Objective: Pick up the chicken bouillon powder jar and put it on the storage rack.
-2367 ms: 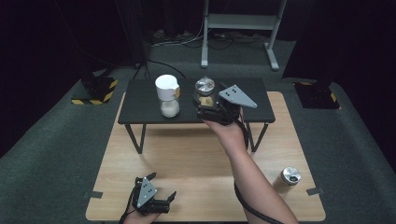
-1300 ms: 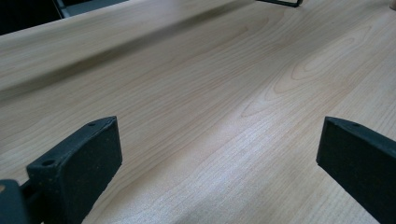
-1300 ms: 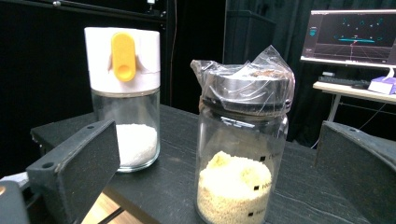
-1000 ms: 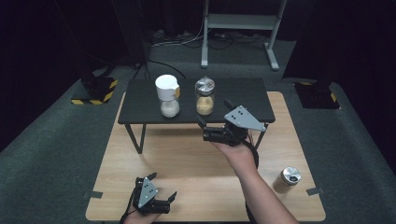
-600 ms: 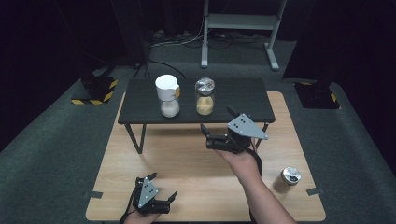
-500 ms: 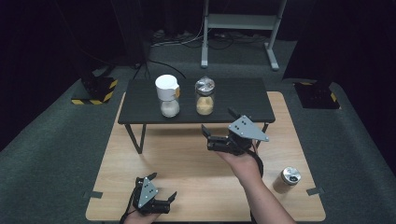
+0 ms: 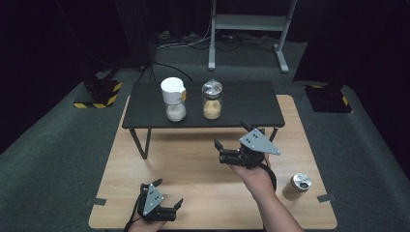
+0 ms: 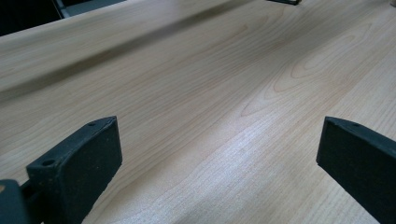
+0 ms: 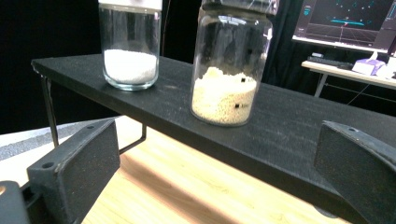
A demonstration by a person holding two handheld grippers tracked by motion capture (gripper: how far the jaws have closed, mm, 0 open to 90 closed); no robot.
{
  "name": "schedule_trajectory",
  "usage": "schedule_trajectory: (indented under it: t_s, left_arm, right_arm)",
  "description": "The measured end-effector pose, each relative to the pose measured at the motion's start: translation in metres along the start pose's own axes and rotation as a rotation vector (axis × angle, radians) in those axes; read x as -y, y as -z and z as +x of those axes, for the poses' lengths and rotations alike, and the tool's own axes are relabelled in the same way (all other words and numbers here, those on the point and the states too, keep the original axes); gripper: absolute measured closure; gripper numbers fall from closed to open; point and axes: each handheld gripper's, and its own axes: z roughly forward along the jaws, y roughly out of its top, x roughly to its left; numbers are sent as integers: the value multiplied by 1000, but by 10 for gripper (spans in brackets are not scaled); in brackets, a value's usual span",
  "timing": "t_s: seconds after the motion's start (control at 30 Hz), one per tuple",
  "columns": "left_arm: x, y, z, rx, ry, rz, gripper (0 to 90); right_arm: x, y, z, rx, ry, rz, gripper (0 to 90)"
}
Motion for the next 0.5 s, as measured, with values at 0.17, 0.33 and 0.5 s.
schedule_trajectory:
  t_s: [0.17,0.33,0.5]
  left_arm:
    - [0,0,0,0,-3,2,4]
    - [0,0,0,1,-5,3,4]
    - [0,-1,-1,3,-10,4,4]
  right_arm:
    - [8,3,1,2,7,18,0]
    - [17,6,3,0,19,38,0]
    - [26,8,5,-7,20,54,0]
